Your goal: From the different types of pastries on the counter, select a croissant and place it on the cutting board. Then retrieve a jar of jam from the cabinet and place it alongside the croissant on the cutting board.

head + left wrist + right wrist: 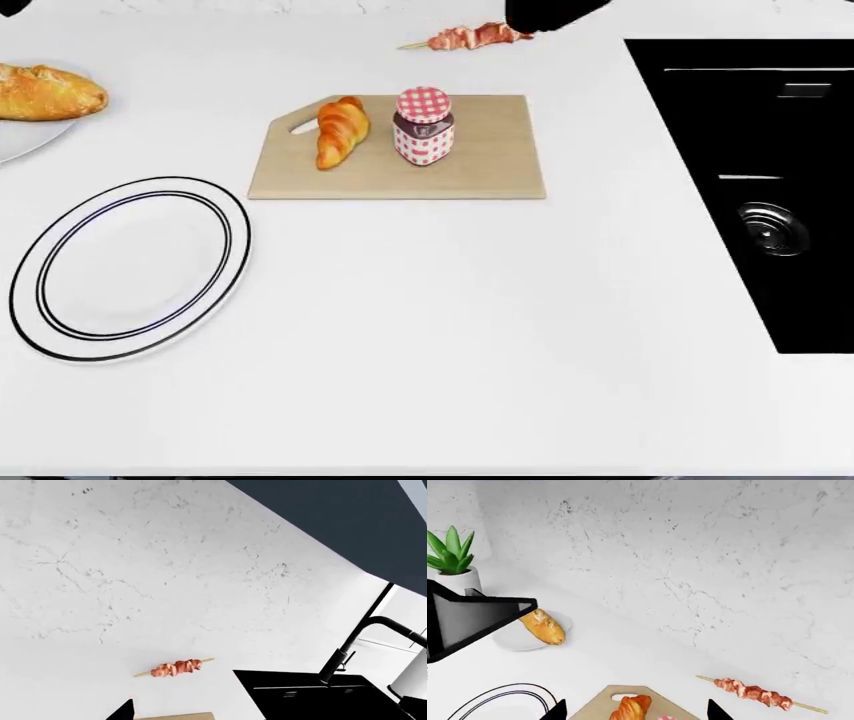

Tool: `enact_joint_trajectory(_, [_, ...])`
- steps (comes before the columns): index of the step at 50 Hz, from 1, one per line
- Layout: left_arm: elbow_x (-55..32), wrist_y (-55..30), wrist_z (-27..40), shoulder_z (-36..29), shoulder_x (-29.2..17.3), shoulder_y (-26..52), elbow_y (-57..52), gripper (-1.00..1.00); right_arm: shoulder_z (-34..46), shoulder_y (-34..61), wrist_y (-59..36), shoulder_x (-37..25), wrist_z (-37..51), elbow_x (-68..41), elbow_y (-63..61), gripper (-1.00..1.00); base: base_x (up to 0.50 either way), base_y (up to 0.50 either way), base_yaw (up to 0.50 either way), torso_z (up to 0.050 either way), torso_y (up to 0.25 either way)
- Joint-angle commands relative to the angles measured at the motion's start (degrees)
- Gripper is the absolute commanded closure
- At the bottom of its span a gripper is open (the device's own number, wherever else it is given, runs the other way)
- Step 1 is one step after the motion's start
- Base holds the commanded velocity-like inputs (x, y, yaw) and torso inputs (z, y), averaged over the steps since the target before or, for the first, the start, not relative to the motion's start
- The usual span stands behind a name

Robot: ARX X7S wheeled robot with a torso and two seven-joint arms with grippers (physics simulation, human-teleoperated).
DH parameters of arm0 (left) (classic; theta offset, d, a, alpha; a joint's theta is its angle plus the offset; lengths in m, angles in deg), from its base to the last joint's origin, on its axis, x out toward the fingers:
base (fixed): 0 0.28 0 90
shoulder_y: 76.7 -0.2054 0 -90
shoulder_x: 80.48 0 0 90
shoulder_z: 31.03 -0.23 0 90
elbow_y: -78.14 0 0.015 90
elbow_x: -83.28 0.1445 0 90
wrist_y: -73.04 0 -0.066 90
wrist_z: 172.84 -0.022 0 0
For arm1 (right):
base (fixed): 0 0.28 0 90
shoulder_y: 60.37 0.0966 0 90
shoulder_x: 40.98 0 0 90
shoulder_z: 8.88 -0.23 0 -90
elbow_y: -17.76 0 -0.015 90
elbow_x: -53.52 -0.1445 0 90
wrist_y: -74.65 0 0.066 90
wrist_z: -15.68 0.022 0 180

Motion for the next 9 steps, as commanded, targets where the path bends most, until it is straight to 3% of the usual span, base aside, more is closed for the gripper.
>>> enact_joint_trajectory(1, [1.1, -0.2, 0.1, 0.4, -1.9, 0.1, 0.2, -1.0, 8.1, 8.3, 5.6, -11.9, 24.7, -27.9, -10.6, -1.0, 0.0, 0.0, 0.0, 0.0, 0.0])
enact_joint_trajectory(9, [0.8, 0.1, 1.0, 1.0, -3.3, -0.2, 0.1, -1.0, 12.3, 14.4, 9.4, -15.9, 30.5, -34.7, -13.9, -1.0, 0.0, 0.0, 0.0, 0.0, 0.0])
